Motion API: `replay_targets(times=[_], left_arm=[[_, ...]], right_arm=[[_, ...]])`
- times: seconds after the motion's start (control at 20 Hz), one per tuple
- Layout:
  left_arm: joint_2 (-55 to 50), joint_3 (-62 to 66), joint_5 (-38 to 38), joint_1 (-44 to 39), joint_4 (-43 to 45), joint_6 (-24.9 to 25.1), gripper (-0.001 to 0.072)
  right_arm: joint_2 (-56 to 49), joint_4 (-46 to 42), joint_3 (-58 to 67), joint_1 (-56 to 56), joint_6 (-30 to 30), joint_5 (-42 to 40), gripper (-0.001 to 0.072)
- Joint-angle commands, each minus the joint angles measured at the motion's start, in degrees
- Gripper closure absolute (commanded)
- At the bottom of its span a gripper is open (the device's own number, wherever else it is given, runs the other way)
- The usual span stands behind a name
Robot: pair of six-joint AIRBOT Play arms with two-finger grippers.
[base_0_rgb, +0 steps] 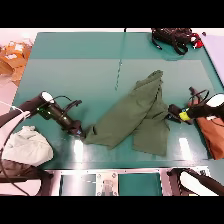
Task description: Fold the shirts.
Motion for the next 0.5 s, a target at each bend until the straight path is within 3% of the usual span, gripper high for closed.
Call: replay_targets(times=[0.0,0.25,0.45], left_arm=[[8.33,6.54,-5.75,0.09,-0.96,-2.05,0.0689],[26.64,36.85,-0.83,0.09,0.11,-13.18,0.0688],[30.91,68.5,3.85,0.09,11.87,-22.82,0.0688]], right_arm=[[4.37,5.64,11.5,-0.7,-2.25,10.49,0.0689],[12.46,8.24,42.86,-5.86,-0.48,17.35,0.0687],[15.8,8.2,65.02,-10.86,3.28,14.99,0.0687]])
